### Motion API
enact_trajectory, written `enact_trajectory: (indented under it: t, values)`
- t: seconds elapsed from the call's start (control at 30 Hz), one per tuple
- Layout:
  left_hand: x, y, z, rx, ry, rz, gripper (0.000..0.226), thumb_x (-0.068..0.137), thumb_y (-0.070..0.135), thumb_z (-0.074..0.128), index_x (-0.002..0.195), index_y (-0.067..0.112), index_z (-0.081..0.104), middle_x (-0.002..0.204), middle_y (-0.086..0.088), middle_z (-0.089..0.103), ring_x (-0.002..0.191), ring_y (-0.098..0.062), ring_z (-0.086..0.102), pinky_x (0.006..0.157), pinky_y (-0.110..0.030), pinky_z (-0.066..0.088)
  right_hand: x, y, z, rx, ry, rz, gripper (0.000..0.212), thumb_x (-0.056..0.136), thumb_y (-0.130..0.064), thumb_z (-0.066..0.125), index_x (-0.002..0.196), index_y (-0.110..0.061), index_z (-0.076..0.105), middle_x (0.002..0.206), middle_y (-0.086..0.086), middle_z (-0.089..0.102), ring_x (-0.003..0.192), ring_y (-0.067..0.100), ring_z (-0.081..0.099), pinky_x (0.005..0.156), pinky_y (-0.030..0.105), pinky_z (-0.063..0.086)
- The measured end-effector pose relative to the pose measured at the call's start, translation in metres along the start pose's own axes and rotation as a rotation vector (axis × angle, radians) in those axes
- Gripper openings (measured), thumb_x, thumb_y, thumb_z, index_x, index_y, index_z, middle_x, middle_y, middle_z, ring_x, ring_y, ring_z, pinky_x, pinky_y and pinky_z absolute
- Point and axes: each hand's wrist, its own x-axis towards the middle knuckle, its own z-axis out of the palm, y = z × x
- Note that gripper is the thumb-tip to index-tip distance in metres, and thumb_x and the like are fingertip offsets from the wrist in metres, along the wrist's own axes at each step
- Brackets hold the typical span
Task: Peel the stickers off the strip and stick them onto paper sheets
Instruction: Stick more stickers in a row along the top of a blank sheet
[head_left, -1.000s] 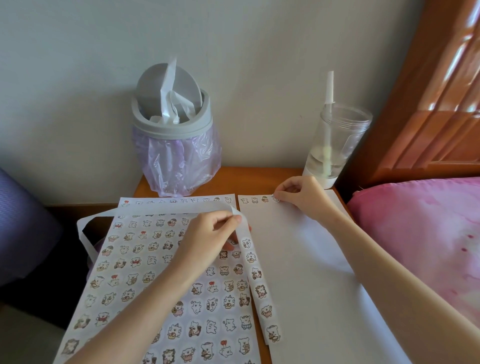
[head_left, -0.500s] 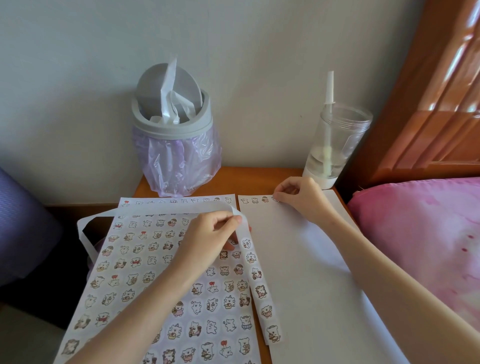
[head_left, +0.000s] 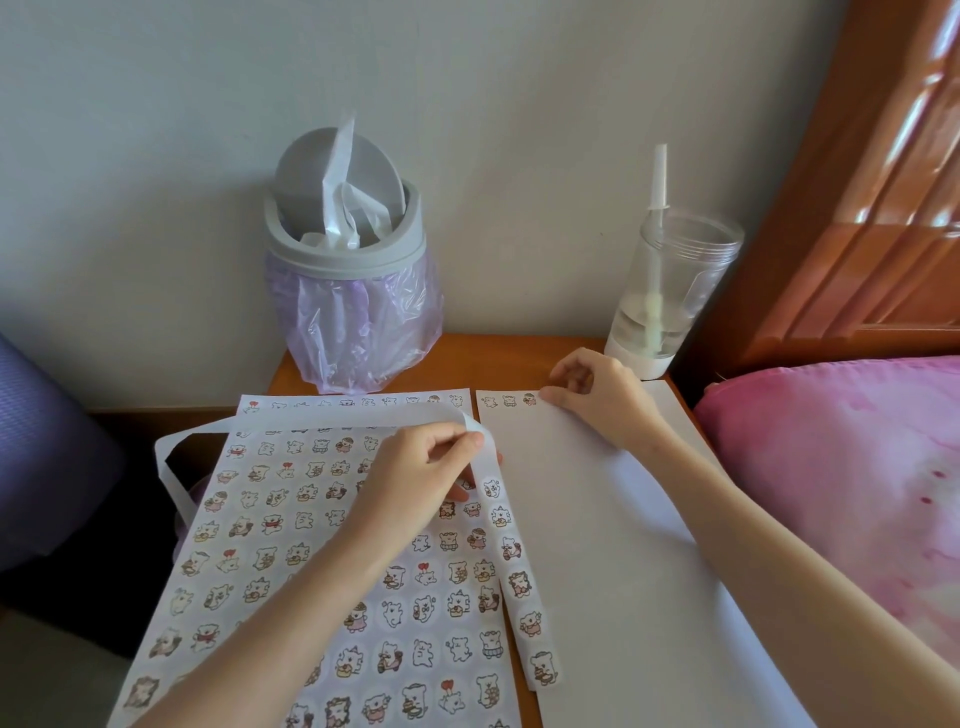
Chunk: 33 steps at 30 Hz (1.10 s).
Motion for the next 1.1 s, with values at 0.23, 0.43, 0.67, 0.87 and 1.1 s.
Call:
enact_trajectory:
  t: [0.23,0.43,0.67,0.87,1.1]
  values:
    - [0.000,-0.001,0.000,0.006,0.006,0.006,0.025,0.092,0.032,0.049,0.089,0.024,0.073,0.081,0.003,0.075,0.060,-0.007,0.068,0.066,-0.028,0.056,-0.004,-0.002,0.002,-0.036,0.027,-0.009,0.007,0.083,-0.030,0.067,0.079,-0.028,0.061,0.068,-0.011,0.053,0.069,0.010,0.050,0.060,0.027,0.039]
    - [0.000,-0.001,0.000,-0.026,0.010,-0.002,0.026,0.093,0.031,0.050,0.086,0.021,0.073,0.081,0.003,0.075,0.063,-0.011,0.069,0.068,-0.034,0.057,-0.005,-0.003,0.003,-0.067,0.018,-0.005,0.005,0.086,-0.025,0.062,0.085,-0.028,0.059,0.072,-0.012,0.054,0.070,0.008,0.049,0.061,0.026,0.038]
    - [0.002,0.000,-0.006,-0.168,0.139,0.018,0.029,0.090,0.038,0.053,0.089,0.017,0.072,0.083,-0.004,0.074,0.078,-0.022,0.068,0.078,-0.043,0.055,-0.039,-0.045,-0.003,0.264,0.029,-0.075,0.014,0.092,-0.028,0.057,0.090,-0.017,0.065,0.075,-0.004,0.065,0.062,0.004,0.054,0.059,0.018,0.043]
    - [-0.001,0.007,-0.005,-0.269,0.222,0.025,0.020,0.091,0.030,0.055,0.091,0.018,0.072,0.076,-0.005,0.073,0.061,-0.016,0.069,0.060,-0.031,0.058,-0.077,-0.076,-0.004,0.381,-0.246,-0.112,0.013,0.080,-0.027,0.072,0.090,-0.025,0.064,0.079,-0.004,0.071,0.066,0.008,0.064,0.056,0.021,0.051]
    - [0.001,0.006,-0.004,-0.278,0.215,0.067,0.022,0.092,0.027,0.055,0.088,0.015,0.073,0.074,-0.005,0.073,0.063,-0.015,0.068,0.054,-0.023,0.055,-0.081,-0.074,-0.004,0.525,-0.284,-0.059,0.015,0.079,-0.012,0.073,0.092,-0.013,0.066,0.077,0.000,0.071,0.067,0.013,0.066,0.053,0.024,0.051]
